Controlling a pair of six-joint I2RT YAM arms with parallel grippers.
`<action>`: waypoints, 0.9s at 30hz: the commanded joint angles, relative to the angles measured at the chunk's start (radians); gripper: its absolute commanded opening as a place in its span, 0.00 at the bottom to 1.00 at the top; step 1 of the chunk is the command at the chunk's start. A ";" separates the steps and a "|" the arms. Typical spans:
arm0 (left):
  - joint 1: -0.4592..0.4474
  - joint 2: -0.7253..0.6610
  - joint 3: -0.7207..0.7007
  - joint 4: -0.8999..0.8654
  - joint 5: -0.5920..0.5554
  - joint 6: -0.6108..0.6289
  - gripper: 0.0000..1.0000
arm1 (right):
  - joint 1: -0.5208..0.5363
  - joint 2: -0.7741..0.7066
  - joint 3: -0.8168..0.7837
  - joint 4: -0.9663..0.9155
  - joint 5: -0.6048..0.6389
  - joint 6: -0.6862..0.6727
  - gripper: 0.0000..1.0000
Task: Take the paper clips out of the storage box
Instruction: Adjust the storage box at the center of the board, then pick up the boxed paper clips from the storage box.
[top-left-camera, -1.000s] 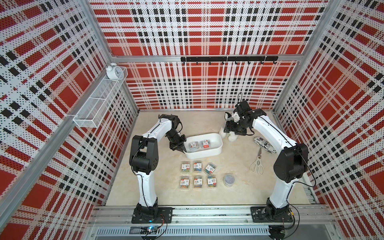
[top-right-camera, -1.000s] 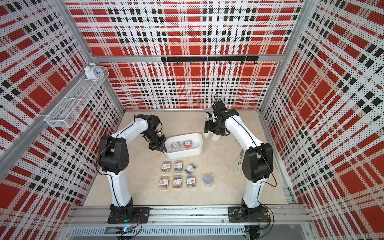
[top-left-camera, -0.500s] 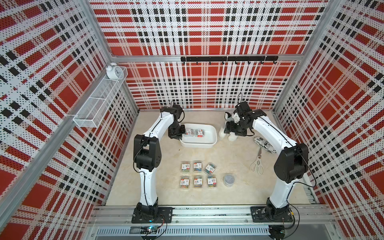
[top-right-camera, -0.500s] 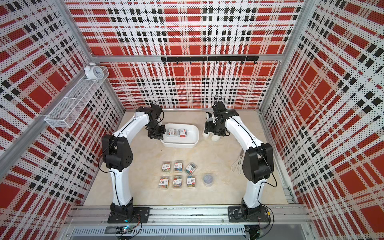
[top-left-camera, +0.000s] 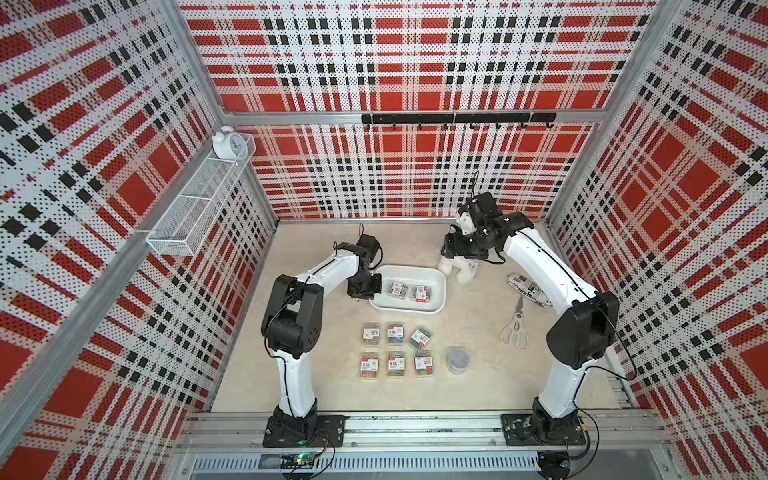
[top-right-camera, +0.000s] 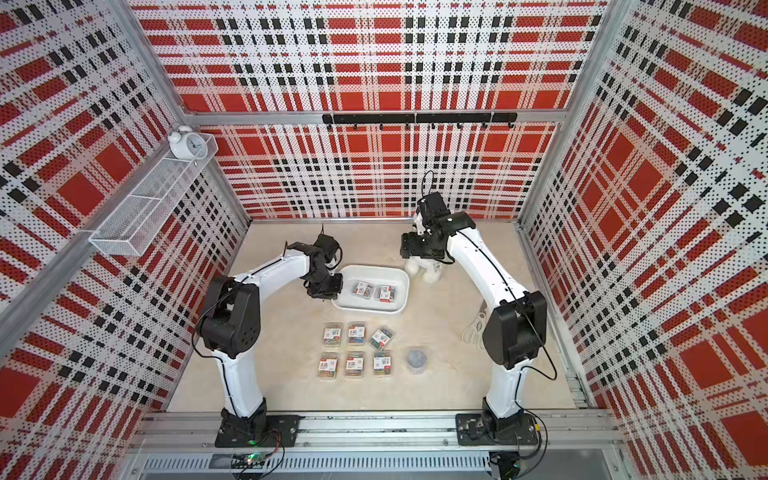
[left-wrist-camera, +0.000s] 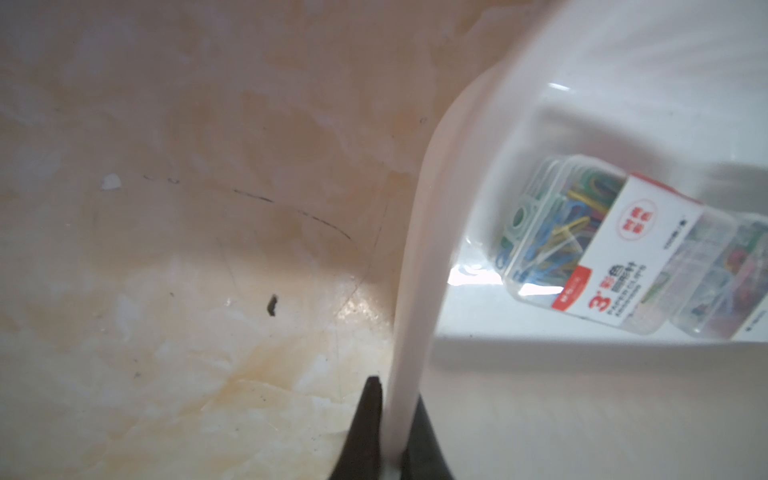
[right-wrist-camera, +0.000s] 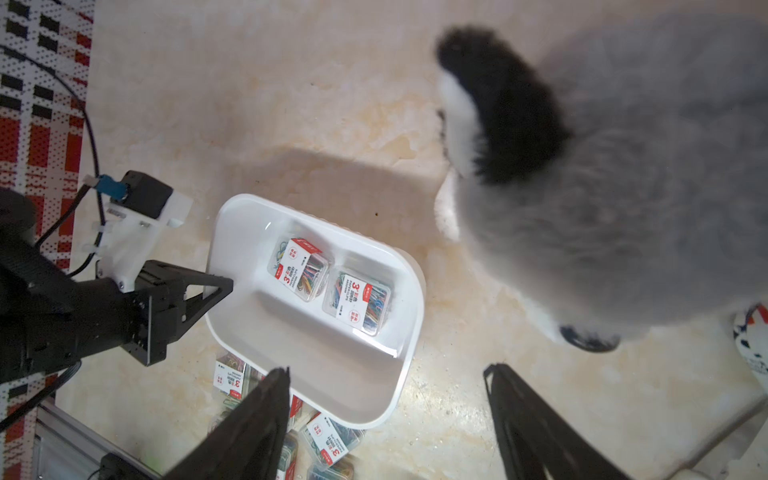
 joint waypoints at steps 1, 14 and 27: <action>0.018 -0.018 -0.034 0.036 -0.031 0.015 0.01 | 0.046 0.015 0.028 0.006 0.007 -0.083 0.79; 0.013 -0.096 0.001 0.065 0.001 0.007 0.75 | 0.149 0.081 -0.007 0.014 0.092 -0.377 0.74; 0.183 -0.490 -0.209 0.371 0.032 -0.192 0.79 | 0.217 0.190 -0.030 0.040 0.027 -0.705 0.67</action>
